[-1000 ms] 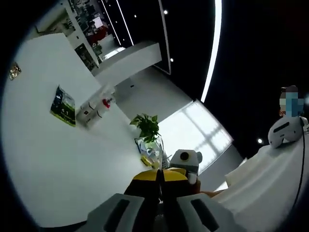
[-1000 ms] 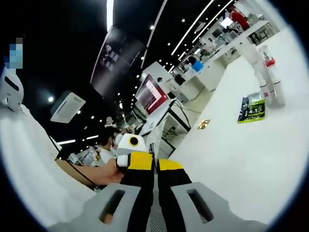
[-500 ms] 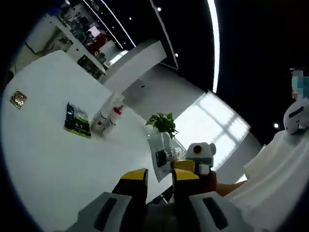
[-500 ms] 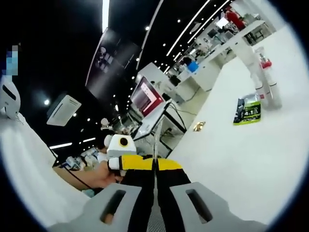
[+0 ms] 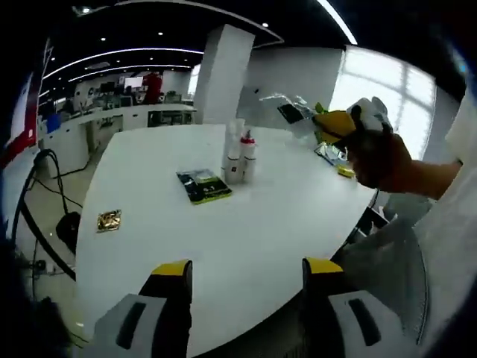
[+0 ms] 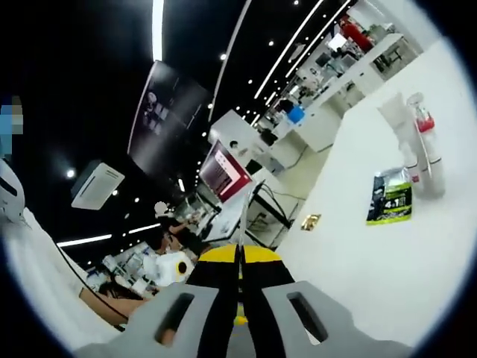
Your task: Arrange the skincare products in the storage area until every visible bottle or jar stands upright without overlapping.
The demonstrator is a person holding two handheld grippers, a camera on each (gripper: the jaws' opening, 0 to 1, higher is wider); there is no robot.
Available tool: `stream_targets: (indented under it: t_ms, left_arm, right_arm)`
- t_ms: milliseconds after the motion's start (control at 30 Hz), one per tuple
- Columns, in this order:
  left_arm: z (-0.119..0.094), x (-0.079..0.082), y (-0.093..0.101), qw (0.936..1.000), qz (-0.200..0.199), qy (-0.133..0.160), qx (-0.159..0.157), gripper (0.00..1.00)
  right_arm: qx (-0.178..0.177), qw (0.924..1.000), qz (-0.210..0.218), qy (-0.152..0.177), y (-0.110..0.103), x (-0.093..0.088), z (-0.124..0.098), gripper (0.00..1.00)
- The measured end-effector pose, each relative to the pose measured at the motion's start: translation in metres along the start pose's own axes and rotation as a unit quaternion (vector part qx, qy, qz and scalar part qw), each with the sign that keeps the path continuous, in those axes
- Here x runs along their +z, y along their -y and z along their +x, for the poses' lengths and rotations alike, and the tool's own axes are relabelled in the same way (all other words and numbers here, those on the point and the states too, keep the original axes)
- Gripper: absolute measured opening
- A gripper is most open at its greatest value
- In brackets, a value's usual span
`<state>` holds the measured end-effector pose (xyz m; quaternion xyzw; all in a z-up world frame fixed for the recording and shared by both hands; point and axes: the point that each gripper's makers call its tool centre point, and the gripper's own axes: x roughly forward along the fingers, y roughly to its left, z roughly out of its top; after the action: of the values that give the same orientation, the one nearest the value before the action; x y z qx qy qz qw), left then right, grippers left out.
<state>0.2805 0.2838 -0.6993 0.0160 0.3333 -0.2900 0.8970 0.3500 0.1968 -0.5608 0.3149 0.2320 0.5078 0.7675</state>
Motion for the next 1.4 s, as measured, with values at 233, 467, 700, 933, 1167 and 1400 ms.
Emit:
stream_targets:
  t_ms: [233,467,700,933,1167,1400]
  left_arm:
    - [0.019,-0.015,-0.014,0.994,0.081,-0.03,0.068,0.55]
    - [0.025,-0.036,-0.035,0.9889,0.073,-0.076,0.104,0.5]
    - [0.025,-0.044,-0.036,0.986,0.081,-0.093,0.112,0.47]
    - [0.024,-0.053,-0.042,0.9822,0.088,-0.116,0.119,0.45]
    - [0.022,-0.061,-0.044,0.9809,0.08,-0.13,0.12,0.4]
    - [0.02,-0.062,-0.043,0.9813,0.075,-0.131,0.119,0.37]
  right_arm:
    - [0.001,0.9998,-0.019,-0.004,-0.001,0.03,0.026,0.0]
    - [-0.012,0.9993,-0.036,0.009,0.008,0.062,0.055,0.0]
    - [-0.021,0.9995,0.005,0.025,0.027,0.081,0.086,0.0]
    - [-0.051,0.9966,0.05,0.041,0.068,0.105,0.118,0.0]
    - [-0.092,0.9909,0.095,0.027,0.113,0.101,0.153,0.0]
    - [-0.139,0.9821,0.126,-0.006,0.161,0.072,0.18,0.0]
